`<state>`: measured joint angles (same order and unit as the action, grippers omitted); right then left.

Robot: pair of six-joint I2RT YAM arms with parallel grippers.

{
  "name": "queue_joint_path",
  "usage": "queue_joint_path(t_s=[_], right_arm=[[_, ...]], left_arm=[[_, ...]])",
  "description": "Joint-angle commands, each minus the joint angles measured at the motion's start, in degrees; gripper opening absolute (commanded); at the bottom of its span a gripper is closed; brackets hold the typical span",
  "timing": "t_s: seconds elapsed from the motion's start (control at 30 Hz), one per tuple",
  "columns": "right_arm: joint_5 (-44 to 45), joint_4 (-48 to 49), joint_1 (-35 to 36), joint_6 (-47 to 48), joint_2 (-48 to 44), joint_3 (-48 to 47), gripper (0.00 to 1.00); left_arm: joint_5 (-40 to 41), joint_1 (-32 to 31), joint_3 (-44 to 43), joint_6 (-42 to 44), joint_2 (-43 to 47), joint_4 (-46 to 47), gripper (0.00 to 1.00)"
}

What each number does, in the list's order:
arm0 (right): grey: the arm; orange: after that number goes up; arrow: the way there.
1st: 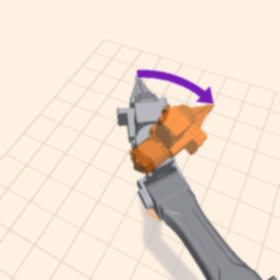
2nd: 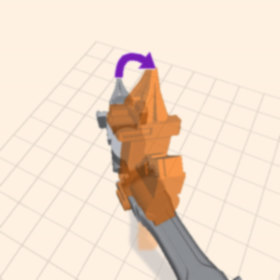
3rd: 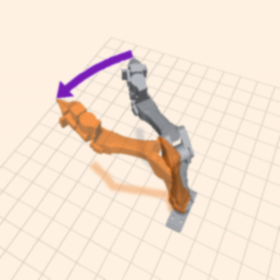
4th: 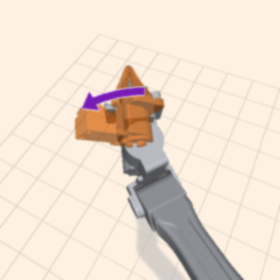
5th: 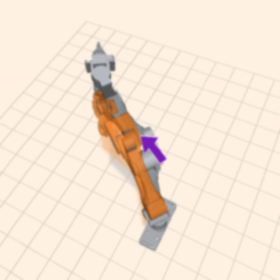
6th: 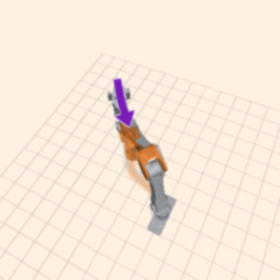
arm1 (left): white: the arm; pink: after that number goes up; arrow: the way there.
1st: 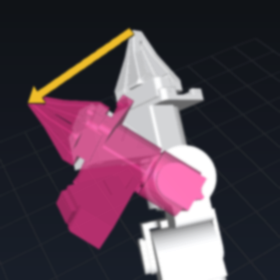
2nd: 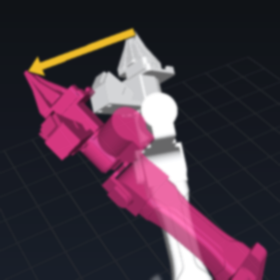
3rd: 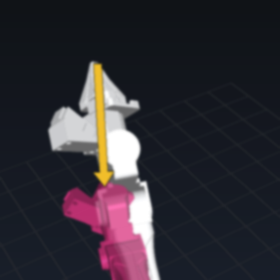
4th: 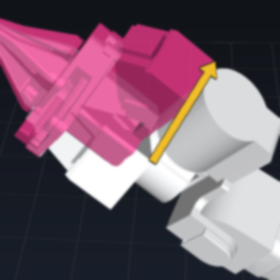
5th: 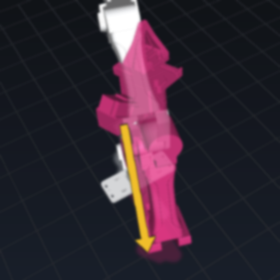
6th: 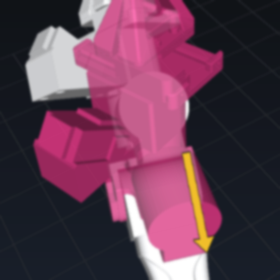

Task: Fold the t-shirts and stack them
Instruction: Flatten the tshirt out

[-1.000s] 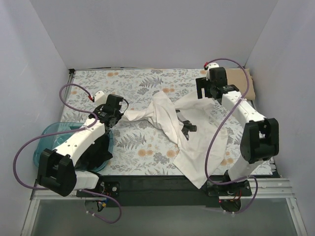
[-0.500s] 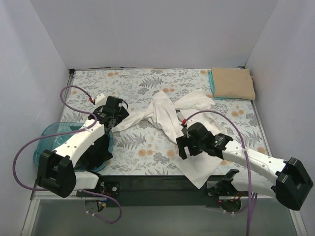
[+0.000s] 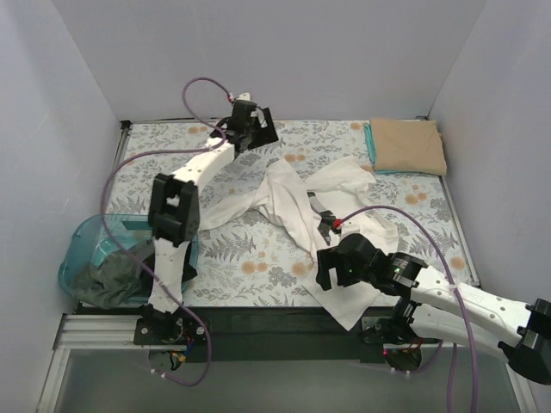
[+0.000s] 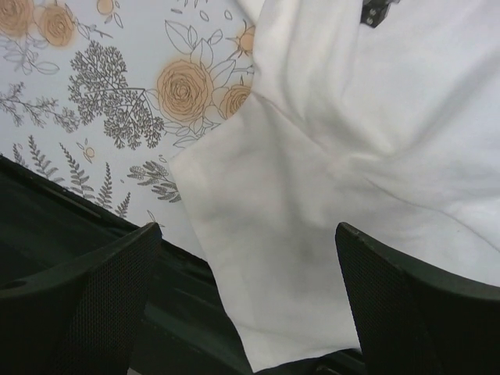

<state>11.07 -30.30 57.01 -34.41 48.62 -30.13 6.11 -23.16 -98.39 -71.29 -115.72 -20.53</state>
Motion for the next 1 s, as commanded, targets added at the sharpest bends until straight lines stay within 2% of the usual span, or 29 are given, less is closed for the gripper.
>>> queue_joint_path(t_s=[0.0,0.03,0.07,0.17,0.33,0.5,0.63,0.67,0.8,0.83,0.87,0.97], right_arm=[[4.9,0.1,0.1,-1.9,-3.0,-0.6,0.98],[5.4,0.1,0.1,-2.0,-3.4,-0.4,0.98],[6.0,0.2,0.1,-1.9,-4.2,-0.2,0.98],[6.2,0.0,-0.1,-1.9,-4.9,0.1,0.98],[5.7,-0.3,-0.2,-2.1,-6.3,0.9,0.98],[6.4,-0.4,-0.2,-2.5,-8.2,1.7,0.98],[6.7,-0.4,-0.2,-2.6,-9.7,2.1,0.98],[6.8,-0.4,-0.3,-2.6,-9.8,2.3,0.98],[6.8,-0.4,-0.3,-2.7,-10.1,2.6,0.98],[6.6,-0.4,-0.2,-2.8,-10.3,2.6,0.98],[6.4,-0.4,-0.3,-2.8,-10.4,2.6,0.98],[5.6,-0.4,-0.2,-2.2,-10.7,2.8,0.98]], left_arm=[[-3.3,-2.1,-19.5,10.9,-17.0,-6.4,0.89],[-3.2,-2.2,-23.8,12.4,-20.2,-7.5,0.89],[-2.3,-2.4,-32.3,13.5,-26.2,-9.8,0.89],[-3.0,-2.5,-39.6,14.2,-31.1,-10.6,0.9],[0.4,-4.6,-36.9,15.7,-34.2,-6.8,0.91],[7.3,-7.1,-36.9,18.3,-35.5,-9.4,0.72],[10.5,-7.3,-35.0,17.9,-34.6,-13.8,0.64],[12.0,-7.5,-34.2,18.1,-34.0,-14.4,0.61],[9.8,-7.6,-32.5,18.9,-34.0,-15.8,0.28],[9.2,-7.6,-32.5,18.9,-34.1,-16.4,0.09],[8.9,-7.6,-32.6,18.6,-34.2,-16.6,0.0],[11.0,-7.6,-32.4,16.9,-33.4,-17.2,0.0]])
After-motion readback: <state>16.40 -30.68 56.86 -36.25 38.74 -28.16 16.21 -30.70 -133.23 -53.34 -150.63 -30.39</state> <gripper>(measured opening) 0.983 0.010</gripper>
